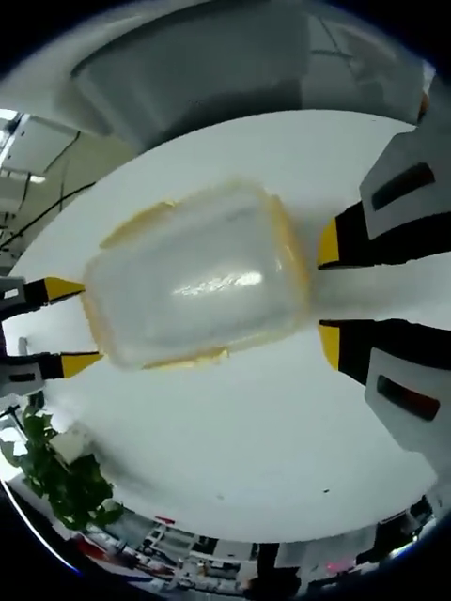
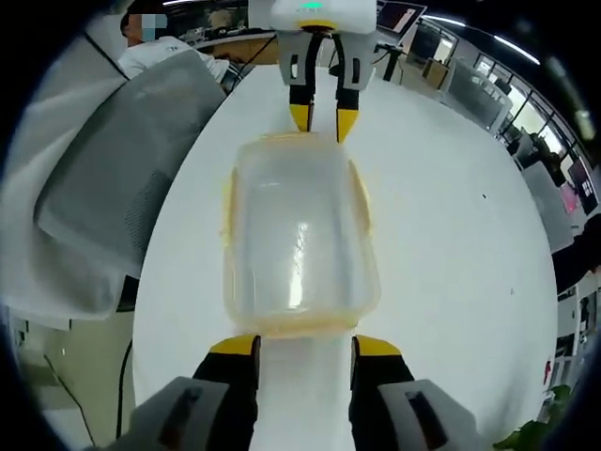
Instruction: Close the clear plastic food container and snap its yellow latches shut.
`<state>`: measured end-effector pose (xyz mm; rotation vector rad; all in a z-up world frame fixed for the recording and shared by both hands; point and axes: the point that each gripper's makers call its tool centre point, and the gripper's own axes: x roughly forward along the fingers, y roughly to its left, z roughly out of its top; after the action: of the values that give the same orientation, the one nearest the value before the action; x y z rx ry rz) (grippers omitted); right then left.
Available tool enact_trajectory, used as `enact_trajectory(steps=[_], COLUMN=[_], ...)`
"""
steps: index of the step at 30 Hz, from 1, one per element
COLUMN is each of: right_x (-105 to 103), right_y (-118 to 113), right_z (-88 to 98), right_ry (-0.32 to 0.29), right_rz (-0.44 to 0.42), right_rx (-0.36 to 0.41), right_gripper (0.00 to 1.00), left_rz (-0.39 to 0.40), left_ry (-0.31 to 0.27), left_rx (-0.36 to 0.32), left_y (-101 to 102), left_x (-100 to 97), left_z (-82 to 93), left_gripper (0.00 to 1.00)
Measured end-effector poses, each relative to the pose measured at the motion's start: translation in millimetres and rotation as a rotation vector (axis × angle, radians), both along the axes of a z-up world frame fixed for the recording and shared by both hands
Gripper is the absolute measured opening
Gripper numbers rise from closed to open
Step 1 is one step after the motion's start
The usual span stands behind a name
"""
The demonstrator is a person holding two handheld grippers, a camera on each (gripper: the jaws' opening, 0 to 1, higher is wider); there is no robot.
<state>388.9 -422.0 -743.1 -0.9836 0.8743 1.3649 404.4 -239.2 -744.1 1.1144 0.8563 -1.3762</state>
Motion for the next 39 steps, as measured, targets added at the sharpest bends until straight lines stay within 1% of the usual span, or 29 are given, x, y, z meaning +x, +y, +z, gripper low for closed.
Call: enact_trajectory(steps=[7, 9, 11, 12, 13, 14, 16, 18, 19, 20, 23, 26, 27, 28, 29, 30, 32, 33, 34, 35, 36, 37, 38, 39], right_x=[-0.8, -0.2, -0.6, -0.8, -0.3, -0.1, -1.1, -4.0, -5.4, -5.4, -4.0, -0.1, 2.4, 2.5, 2.5, 2.9, 5.2, 6.9, 8.0, 8.6, 7.0, 6.3, 7.5, 9.9], right_y=[-0.9, -0.5, 0.5, 1.2, 1.9, 2.3, 4.8, 7.4, 8.1, 9.3, 13.0, 15.2, 16.2, 16.5, 17.7, 17.7, 19.3, 17.6, 16.8, 17.7, 18.1, 20.0, 20.0, 18.9], right_z=[6.6, 8.2, 13.6, 15.2, 17.0, 18.3, 21.8, 24.4, 25.0, 25.0, 27.3, 30.0, 30.7, 31.0, 31.9, 32.5, 34.2, 33.5, 31.8, 31.6, 30.8, 30.4, 29.0, 28.3], right_ry=[-0.001, -0.003, -0.003, -0.004, -0.007, -0.006, 0.000, 0.006, 0.006, 0.002, 0.000, 0.005, 0.015, 0.019, 0.033, 0.040, 0.036, 0.041, 0.057, 0.058, 0.075, 0.092, 0.102, 0.092], right_rz=[-0.011, -0.019, -0.035, -0.037, -0.044, -0.053, -0.066, -0.073, -0.073, -0.081, -0.110, -0.164, -0.196, -0.209, -0.250, -0.276, -0.311, -0.361, -0.421, -0.437, -0.483, -0.518, -0.576, -0.603], right_rx=[0.007, 0.012, 0.025, 0.031, 0.038, 0.042, 0.059, 0.074, 0.076, 0.080, 0.096, 0.111, 0.124, 0.128, 0.141, 0.144, 0.158, 0.153, 0.147, 0.153, 0.156, 0.164, 0.161, 0.153], right_gripper=[0.37, 0.39, 0.38, 0.37, 0.38, 0.38, 0.38, 0.39, 0.39, 0.40, 0.41, 0.40, 0.39, 0.39, 0.40, 0.40, 0.40, 0.40, 0.41, 0.41, 0.42, 0.46, 0.48, 0.47], left_rz=[0.082, 0.097, 0.117, 0.140, 0.172, 0.198, 0.242, 0.320, 0.353, 0.373, 0.463, 0.604, 0.624, 0.659, 0.688, 0.735, 0.834, 0.901, 0.947, 0.980, 1.020, 1.060, 1.101, 1.144], left_ry=[0.045, 0.051, 0.046, 0.053, 0.078, 0.090, 0.106, 0.163, 0.179, 0.182, 0.229, 0.286, 0.284, 0.280, 0.293, 0.306, 0.341, 0.354, 0.360, 0.372, 0.395, 0.405, 0.415, 0.429], left_rx=[-0.046, -0.053, -0.068, -0.077, -0.103, -0.119, -0.134, -0.157, -0.177, -0.194, -0.227, -0.282, -0.284, -0.307, -0.328, -0.342, -0.387, -0.410, -0.429, -0.437, -0.459, -0.468, -0.473, -0.480], left_y=[1.6, 2.5, 1.7, 1.6, -0.5, -1.9, -1.5, -1.2, -1.9, -2.3, -2.6, -6.8, -6.4, -8.1, -10.6, -11.5, -14.5, -15.1, -15.2, -15.2, -17.2, -17.0, -16.4, -16.2], left_x=[-10.0, -12.3, -11.6, -12.5, -16.5, -17.2, -18.9, -26.3, -28.0, -28.3, -33.0, -34.4, -33.2, -30.8, -30.5, -29.4, -25.1, -22.0, -19.5, -19.8, -20.8, -20.1, -19.7, -19.9], left_z=[5.1, 5.8, 8.0, 8.9, 10.4, 11.4, 12.6, 12.4, 12.1, 12.1, 12.5, 16.2, 16.5, 18.4, 19.9, 20.8, 23.6, 25.6, 26.5, 26.6, 26.8, 25.6, 23.8, 22.5], left_gripper=[0.24, 0.25, 0.26, 0.26, 0.27, 0.28, 0.30, 0.34, 0.35, 0.35, 0.37, 0.41, 0.42, 0.43, 0.44, 0.46, 0.47, 0.47, 0.46, 0.45, 0.46, 0.46, 0.47, 0.47])
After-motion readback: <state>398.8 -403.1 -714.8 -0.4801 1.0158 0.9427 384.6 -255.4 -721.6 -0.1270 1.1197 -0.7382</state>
